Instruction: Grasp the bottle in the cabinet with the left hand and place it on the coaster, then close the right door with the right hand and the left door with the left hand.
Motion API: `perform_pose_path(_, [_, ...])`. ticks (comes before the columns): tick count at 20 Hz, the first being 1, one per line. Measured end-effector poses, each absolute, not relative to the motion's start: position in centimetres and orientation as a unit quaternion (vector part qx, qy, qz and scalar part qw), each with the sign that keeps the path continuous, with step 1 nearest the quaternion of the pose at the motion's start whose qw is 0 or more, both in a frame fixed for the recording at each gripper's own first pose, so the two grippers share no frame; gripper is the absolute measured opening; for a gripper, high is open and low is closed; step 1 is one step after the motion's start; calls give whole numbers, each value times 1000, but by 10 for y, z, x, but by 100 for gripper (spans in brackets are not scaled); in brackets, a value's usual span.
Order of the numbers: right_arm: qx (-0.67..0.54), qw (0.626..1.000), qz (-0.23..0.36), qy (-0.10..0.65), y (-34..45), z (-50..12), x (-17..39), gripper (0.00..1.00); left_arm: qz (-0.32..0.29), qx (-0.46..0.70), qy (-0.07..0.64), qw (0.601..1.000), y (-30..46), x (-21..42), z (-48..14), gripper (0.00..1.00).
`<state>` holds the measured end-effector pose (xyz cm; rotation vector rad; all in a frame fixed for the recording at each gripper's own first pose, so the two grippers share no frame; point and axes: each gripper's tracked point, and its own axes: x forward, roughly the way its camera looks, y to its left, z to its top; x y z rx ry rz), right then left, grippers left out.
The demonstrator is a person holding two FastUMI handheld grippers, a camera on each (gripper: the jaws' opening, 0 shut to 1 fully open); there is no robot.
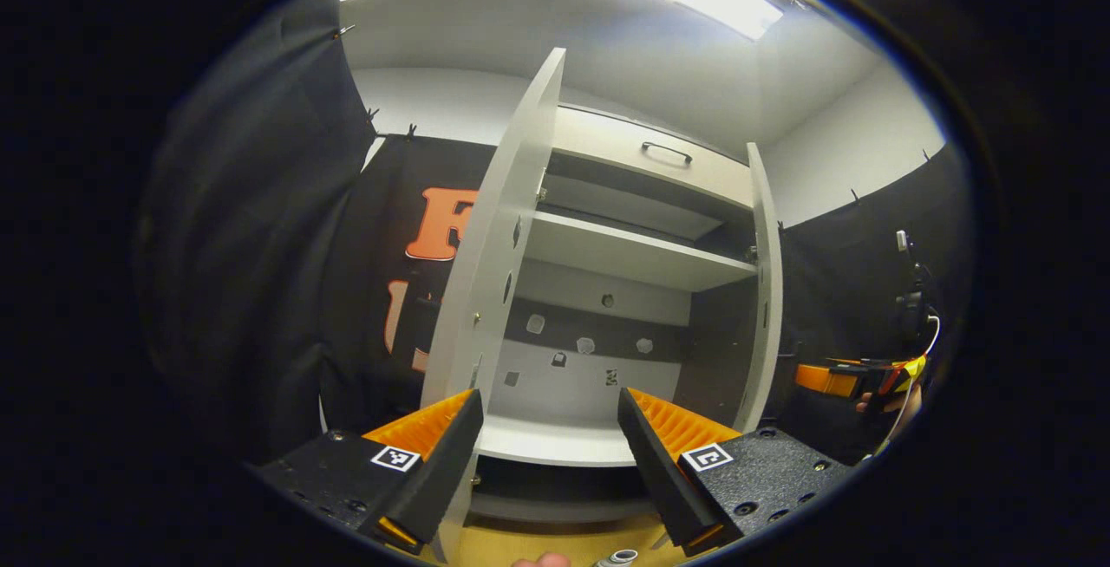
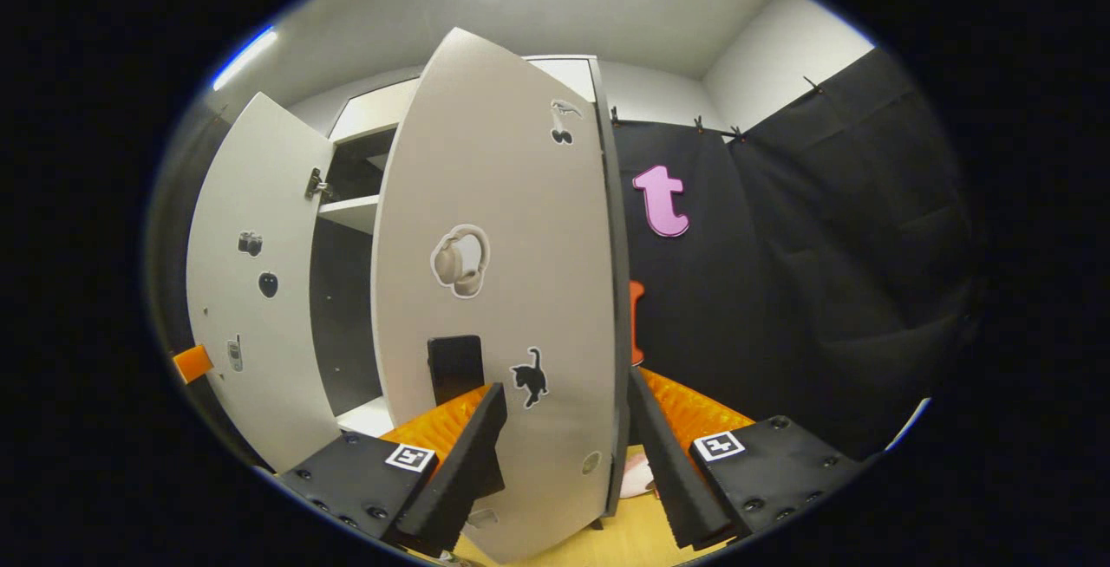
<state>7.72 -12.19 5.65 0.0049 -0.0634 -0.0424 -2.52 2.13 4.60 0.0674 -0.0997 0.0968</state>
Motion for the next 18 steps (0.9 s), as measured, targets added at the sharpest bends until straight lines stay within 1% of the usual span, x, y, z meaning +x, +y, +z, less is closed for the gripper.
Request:
perform_pose_path(1, [8,999,-17,-32,-117,56,82,94,53,37,-54,996,24,-30,51,94])
perform_pose_path(2, [11,999,-17,-31,-114,54,84,86,60,40,-59,996,27,-35,55,94])
perform_pose_path(5, [21,999,-8,-36,-109,53,84,86,83,39,-77,993,38,-51,80,94])
perform_pose_path(7, [14,999,-12,-36,-111,54,83,86,109,24,-94,989,57,-61,99,94])
perform_pose_path(10, [4,999,-15,-39,-111,52,71,86,178,23,-115,977,113,-80,124,94])
perform_pose_path(12, [-1,999,-16,-39,-112,50,62,86,222,52,-123,966,149,-86,133,94])
perform_pose_path(13, [-4,999,-17,-37,-112,48,59,94,238,71,-120,961,161,-87,133,94])
perform_pose_path(14, [-7,999,-16,-34,-112,45,57,94,245,83,-115,959,169,-85,129,94])
perform_pose_path(15, [-8,999,-15,-29,-112,42,55,86,242,84,-113,960,171,-81,123,94])
perform_pose_path(17, [-7,1000,-14,-22,-112,36,50,86,237,79,-97,963,176,-71,109,94])
perform_pose_path(18, [-8,1000,-16,-20,-113,34,49,94,238,80,-87,964,184,-62,103,94])
